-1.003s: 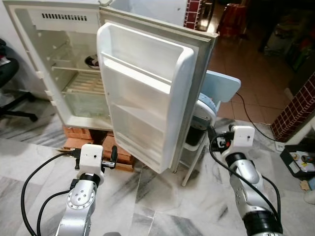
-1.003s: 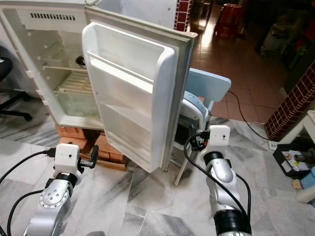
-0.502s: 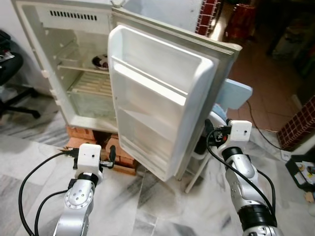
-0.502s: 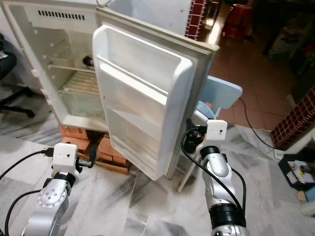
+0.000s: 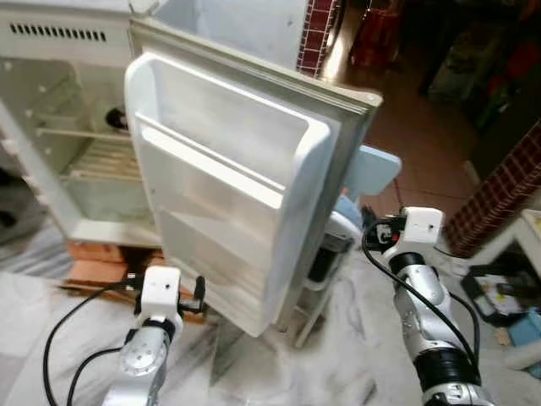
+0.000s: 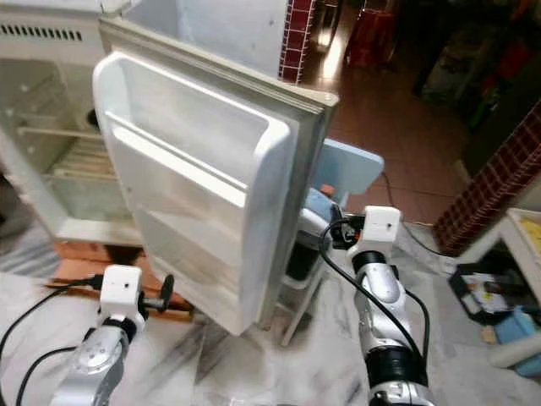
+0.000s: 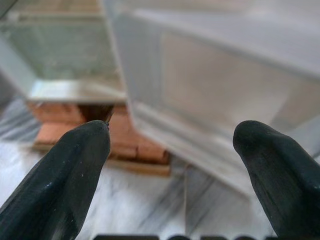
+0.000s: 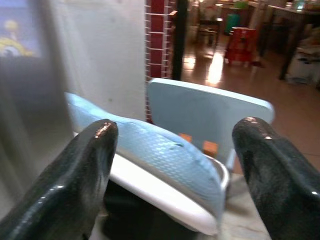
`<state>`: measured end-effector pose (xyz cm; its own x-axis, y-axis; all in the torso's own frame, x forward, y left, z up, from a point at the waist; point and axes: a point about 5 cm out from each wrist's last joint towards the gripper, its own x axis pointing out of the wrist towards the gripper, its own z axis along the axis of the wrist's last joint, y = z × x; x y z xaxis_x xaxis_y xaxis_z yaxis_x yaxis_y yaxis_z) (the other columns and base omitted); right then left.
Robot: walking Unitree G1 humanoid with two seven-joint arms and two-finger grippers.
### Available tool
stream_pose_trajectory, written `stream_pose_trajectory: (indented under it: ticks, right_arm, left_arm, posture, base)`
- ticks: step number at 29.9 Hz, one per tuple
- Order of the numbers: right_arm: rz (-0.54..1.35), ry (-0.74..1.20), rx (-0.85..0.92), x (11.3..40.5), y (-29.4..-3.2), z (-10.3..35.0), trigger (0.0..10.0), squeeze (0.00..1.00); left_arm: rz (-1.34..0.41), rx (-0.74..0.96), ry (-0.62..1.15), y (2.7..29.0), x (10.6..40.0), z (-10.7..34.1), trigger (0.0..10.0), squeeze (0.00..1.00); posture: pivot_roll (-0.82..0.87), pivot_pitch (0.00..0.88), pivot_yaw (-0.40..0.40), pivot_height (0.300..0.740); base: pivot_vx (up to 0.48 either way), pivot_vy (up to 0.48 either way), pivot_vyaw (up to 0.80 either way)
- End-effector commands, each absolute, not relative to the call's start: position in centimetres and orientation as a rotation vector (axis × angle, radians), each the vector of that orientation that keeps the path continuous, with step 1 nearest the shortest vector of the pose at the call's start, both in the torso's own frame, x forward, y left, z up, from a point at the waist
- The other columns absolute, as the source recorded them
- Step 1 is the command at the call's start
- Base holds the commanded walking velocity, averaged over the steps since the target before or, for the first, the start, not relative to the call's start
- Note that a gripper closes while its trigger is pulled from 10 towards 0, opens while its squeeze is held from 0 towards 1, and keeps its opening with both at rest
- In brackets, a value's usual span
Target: Restocking fridge
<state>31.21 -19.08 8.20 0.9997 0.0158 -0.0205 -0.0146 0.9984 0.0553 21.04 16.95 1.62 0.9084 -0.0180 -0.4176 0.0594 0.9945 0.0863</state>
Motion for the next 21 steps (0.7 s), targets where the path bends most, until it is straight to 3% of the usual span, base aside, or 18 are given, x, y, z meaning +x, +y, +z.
stream_pose_trajectory:
  ticks: [1,8,10,13,14,19,21]
  right_arm:
    - [0.021,0.009,0.076,31.7,-19.3,8.6,10.0,1.00]
    - [0.019,-0.010,0.091,34.9,-18.7,10.8,10.0,1.00]
    - [0.037,-0.015,0.096,35.4,-18.3,11.3,10.0,0.94]
    - [0.245,-0.082,0.273,36.1,-15.5,13.2,10.0,0.19]
    - [0.401,-0.121,0.361,35.8,-13.6,14.1,10.0,0.00]
    - [0.781,-0.165,0.540,33.4,-10.0,15.8,10.0,0.00]
    - [1.026,-0.136,0.593,30.7,-9.0,15.7,10.0,0.00]
  left_arm:
    - [-0.052,0.109,0.422,16.4,21.0,2.0,10.0,0.00]
    - [-0.020,0.112,0.447,17.1,19.1,1.8,10.0,0.00]
    - [-0.015,0.113,0.452,17.1,19.0,1.7,10.0,0.00]
    - [-0.010,0.117,0.455,17.2,18.7,1.6,10.0,0.00]
    - [0.003,0.115,0.451,17.3,18.4,1.7,10.0,0.00]
    - [0.086,0.084,0.418,18.3,17.9,2.2,10.0,0.00]
    - [0.160,0.071,0.407,19.3,17.3,2.4,10.0,0.00]
  posture:
    - [0.07,0.001,-0.064,0.740]
    - [0.09,0.003,-0.068,0.740]
    - [0.10,0.000,-0.073,0.740]
    - [0.12,0.000,-0.080,0.740]
    - [0.12,0.000,-0.081,0.740]
    - [0.14,0.000,-0.092,0.740]
    - [0.14,0.000,-0.094,0.740]
  base:
    - [0.000,0.000,0.00]
    - [0.000,0.000,0.00]
    - [0.000,0.000,0.00]
    - [0.000,0.000,0.00]
    - [0.000,0.000,0.00]
    - [0.000,0.000,0.00]
    - [0.000,0.000,0.00]
